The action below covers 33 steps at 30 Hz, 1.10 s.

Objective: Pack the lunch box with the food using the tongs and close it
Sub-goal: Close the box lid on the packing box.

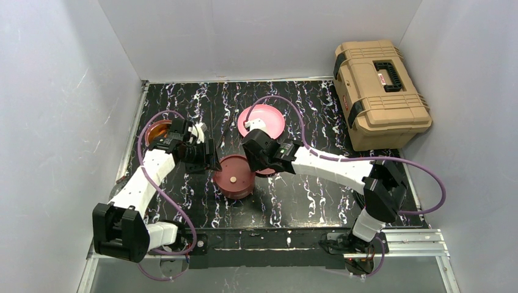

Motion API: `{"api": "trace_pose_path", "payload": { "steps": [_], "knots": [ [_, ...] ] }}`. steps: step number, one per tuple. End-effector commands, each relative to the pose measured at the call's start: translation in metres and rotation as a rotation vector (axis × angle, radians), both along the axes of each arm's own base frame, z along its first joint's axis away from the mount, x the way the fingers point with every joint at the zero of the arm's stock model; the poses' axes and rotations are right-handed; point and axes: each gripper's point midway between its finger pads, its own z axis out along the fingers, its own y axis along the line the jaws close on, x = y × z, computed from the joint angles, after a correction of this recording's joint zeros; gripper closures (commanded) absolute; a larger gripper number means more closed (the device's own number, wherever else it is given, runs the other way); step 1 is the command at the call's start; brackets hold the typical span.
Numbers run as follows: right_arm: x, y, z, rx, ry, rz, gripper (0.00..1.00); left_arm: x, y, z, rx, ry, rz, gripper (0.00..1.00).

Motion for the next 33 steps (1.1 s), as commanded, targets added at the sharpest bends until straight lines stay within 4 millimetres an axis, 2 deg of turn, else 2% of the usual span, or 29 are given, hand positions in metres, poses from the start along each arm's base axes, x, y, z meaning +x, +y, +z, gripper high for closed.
{"api": "trace_pose_path", "payload": {
  "steps": [1,5,9,15,22,25,28,33],
  "knots": [
    [-0.001,0.016,0.014,0.084,-0.01,0.025,0.46,-0.006,-0.006,-0.005,-0.037,0.035,-0.017,0.33],
    [-0.005,0.021,0.011,0.112,0.009,0.042,0.46,-0.012,-0.004,-0.018,-0.021,0.081,-0.016,0.36],
    [-0.007,0.02,-0.003,0.084,0.028,0.04,0.47,-0.015,-0.002,-0.029,0.002,0.11,-0.013,0.39],
    [-0.009,0.008,-0.028,0.002,0.065,0.006,0.48,-0.018,0.005,-0.043,0.08,0.133,-0.024,0.4],
    [-0.023,-0.008,-0.052,-0.045,0.134,-0.02,0.49,-0.03,0.021,-0.061,0.195,0.207,-0.016,0.53],
    [-0.03,-0.018,-0.064,-0.081,0.154,-0.031,0.5,-0.033,0.02,-0.065,0.197,0.23,-0.011,0.54],
    [-0.029,-0.025,-0.061,-0.107,0.138,-0.041,0.51,-0.031,0.02,-0.063,0.194,0.215,-0.006,0.54],
    [-0.019,-0.015,-0.033,-0.058,0.076,-0.016,0.5,-0.019,0.018,-0.046,0.179,0.133,-0.012,0.48]
  ]
}}
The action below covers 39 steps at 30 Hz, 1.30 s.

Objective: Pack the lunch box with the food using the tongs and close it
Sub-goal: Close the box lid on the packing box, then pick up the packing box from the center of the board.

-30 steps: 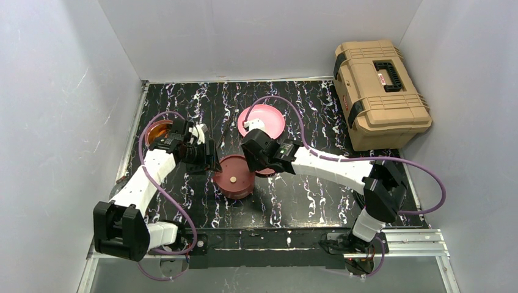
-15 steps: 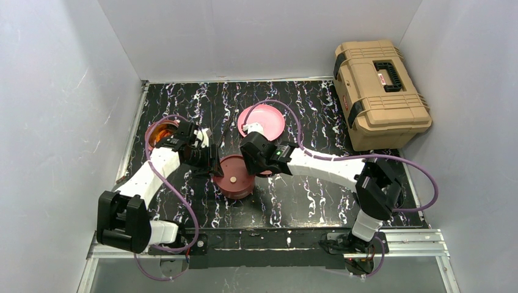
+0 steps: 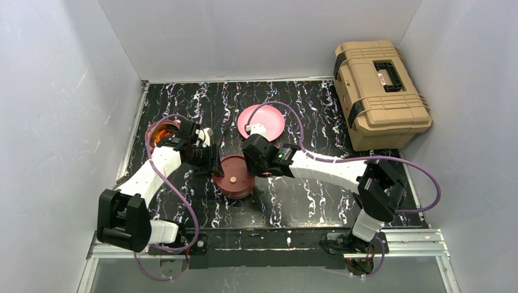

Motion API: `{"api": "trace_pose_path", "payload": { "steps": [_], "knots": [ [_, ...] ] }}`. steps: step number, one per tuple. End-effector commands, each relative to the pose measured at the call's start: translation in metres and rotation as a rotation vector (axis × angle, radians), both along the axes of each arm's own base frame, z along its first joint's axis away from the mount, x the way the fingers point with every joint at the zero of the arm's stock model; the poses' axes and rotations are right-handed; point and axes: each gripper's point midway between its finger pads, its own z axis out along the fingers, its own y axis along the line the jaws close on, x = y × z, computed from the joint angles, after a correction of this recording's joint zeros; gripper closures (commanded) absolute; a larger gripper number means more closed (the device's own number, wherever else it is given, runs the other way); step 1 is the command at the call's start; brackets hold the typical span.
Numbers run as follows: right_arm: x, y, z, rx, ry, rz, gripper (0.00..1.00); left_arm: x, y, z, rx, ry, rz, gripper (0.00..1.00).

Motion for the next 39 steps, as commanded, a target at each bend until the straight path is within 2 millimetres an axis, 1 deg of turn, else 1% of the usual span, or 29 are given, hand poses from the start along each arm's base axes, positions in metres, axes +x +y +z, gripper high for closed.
{"api": "trace_pose_path", "payload": {
  "steps": [1,3,5,8,10,12,14,16,18,21,24,26,28,30,33,34,37,38,39],
  "knots": [
    [-0.008,-0.024,-0.004,-0.115,0.003,0.032,0.49,-0.009,0.029,-0.011,0.166,0.008,0.001,0.46],
    [-0.005,-0.015,0.01,-0.08,-0.024,0.05,0.48,0.001,0.027,0.003,0.159,-0.043,0.006,0.39],
    [0.0,-0.009,0.027,-0.042,-0.062,0.058,0.46,0.014,0.027,0.021,0.162,-0.102,0.015,0.34],
    [0.005,-0.006,0.051,0.002,-0.113,0.063,0.45,0.03,0.03,0.047,0.181,-0.179,0.022,0.28],
    [0.007,-0.006,0.068,0.034,-0.147,0.068,0.44,0.04,0.036,0.062,0.218,-0.228,0.025,0.21],
    [0.007,-0.01,0.084,0.061,-0.181,0.069,0.41,0.05,0.045,0.074,0.266,-0.266,0.036,0.17],
    [0.009,-0.018,0.099,0.08,-0.221,0.057,0.37,0.062,0.058,0.081,0.319,-0.286,0.059,0.15],
    [0.011,-0.029,0.112,0.097,-0.258,0.038,0.35,0.076,0.066,0.082,0.33,-0.286,0.081,0.16],
    [0.016,-0.044,0.125,0.114,-0.296,0.009,0.32,0.09,0.074,0.078,0.337,-0.274,0.105,0.17],
    [0.023,-0.068,0.125,0.117,-0.319,-0.03,0.31,0.113,0.089,0.068,0.349,-0.245,0.147,0.19],
    [0.031,-0.095,0.118,0.099,-0.315,-0.07,0.32,0.135,0.103,0.059,0.375,-0.242,0.175,0.21],
    [0.035,-0.111,0.112,0.086,-0.312,-0.095,0.32,0.147,0.112,0.051,0.414,-0.232,0.186,0.21],
    [0.035,-0.124,0.107,0.082,-0.31,-0.113,0.32,0.155,0.121,0.041,0.457,-0.217,0.193,0.22],
    [0.034,-0.132,0.105,0.089,-0.309,-0.124,0.32,0.161,0.127,0.036,0.493,-0.224,0.195,0.22],
    [0.03,-0.141,0.101,0.093,-0.303,-0.129,0.33,0.172,0.131,0.036,0.503,-0.254,0.186,0.22],
    [0.028,-0.143,0.1,0.097,-0.3,-0.132,0.33,0.175,0.133,0.035,0.505,-0.26,0.187,0.22],
    [0.025,-0.145,0.09,0.102,-0.282,-0.13,0.33,0.183,0.137,0.027,0.51,-0.249,0.179,0.22],
    [0.023,-0.144,0.086,0.104,-0.274,-0.128,0.34,0.185,0.138,0.023,0.509,-0.242,0.173,0.23],
    [0.023,-0.144,0.083,0.102,-0.265,-0.127,0.34,0.187,0.139,0.018,0.51,-0.23,0.17,0.27]
  ]
}}
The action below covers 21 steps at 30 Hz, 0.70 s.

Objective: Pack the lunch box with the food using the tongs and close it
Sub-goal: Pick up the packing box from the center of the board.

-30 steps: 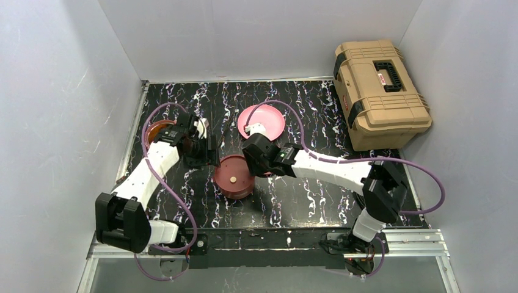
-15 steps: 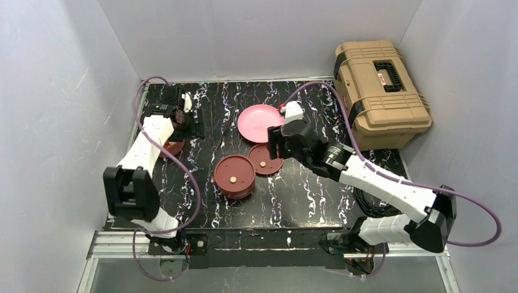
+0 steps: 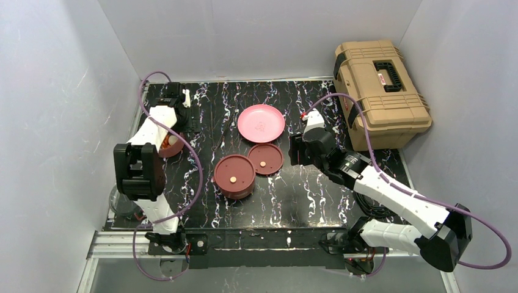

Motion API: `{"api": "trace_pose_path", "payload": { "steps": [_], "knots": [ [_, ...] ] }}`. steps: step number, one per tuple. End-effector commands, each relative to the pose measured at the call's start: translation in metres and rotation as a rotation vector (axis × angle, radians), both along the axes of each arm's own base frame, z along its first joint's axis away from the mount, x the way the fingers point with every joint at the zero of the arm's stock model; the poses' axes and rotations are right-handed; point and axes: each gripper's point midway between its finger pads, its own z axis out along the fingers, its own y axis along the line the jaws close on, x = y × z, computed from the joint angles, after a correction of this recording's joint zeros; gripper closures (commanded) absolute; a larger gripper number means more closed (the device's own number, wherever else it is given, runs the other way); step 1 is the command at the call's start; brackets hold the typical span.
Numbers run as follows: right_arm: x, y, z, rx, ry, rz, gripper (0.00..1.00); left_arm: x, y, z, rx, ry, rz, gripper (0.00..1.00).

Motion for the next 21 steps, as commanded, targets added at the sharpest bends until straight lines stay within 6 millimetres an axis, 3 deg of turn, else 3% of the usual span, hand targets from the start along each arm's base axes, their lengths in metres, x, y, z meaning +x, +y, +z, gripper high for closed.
{"api": "trace_pose_path", "payload": {
  "steps": [1,4,14,21],
  "knots": [
    [-0.001,0.003,-0.003,0.033,0.001,0.012,0.35,0.02,0.012,-0.002,0.03,-0.024,-0.002,0.33],
    [-0.003,0.004,-0.009,0.023,0.018,0.017,0.35,0.022,0.011,-0.017,0.028,-0.003,0.0,0.45],
    [-0.005,0.005,-0.019,0.02,0.048,0.016,0.36,0.018,0.015,-0.033,0.052,0.011,-0.027,0.55],
    [-0.007,0.006,-0.026,0.037,0.067,0.009,0.36,0.012,0.013,-0.042,0.053,0.048,-0.057,0.83]
  ]
}}
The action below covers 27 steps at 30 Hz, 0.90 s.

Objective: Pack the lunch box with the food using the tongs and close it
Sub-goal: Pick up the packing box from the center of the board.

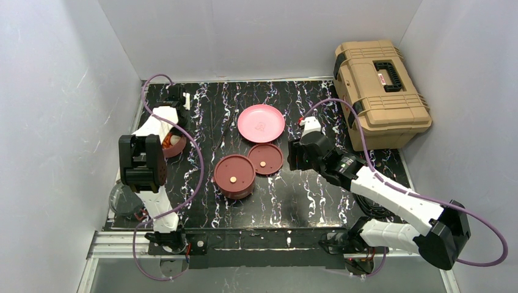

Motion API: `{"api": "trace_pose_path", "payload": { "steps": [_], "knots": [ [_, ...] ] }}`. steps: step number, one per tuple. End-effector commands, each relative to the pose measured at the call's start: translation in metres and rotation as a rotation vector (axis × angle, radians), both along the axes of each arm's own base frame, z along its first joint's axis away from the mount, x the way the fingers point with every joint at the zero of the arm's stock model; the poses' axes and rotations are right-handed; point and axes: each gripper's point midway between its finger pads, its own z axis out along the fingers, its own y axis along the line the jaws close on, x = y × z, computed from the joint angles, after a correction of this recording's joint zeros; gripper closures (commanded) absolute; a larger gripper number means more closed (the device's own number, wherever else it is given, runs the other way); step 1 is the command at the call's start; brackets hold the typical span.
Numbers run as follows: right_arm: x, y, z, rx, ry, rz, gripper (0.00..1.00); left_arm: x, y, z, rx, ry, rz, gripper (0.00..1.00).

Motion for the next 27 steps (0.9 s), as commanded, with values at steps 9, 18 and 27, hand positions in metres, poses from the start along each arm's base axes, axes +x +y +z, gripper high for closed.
{"api": "trace_pose_path", "payload": {
  "steps": [9,18,27],
  "knots": [
    [-0.001,-0.005,-0.004,0.031,0.001,-0.043,0.37,-0.028,-0.032,0.017,-0.011,0.008,-0.137,1.0],
    [-0.003,-0.007,-0.011,0.035,0.019,-0.064,0.37,-0.056,-0.062,0.059,-0.027,-0.047,-0.259,1.0],
    [0.004,-0.012,-0.028,-0.001,-0.001,-0.094,0.38,-0.107,-0.074,0.116,-0.066,-0.133,-0.293,1.0]
  ]
}}
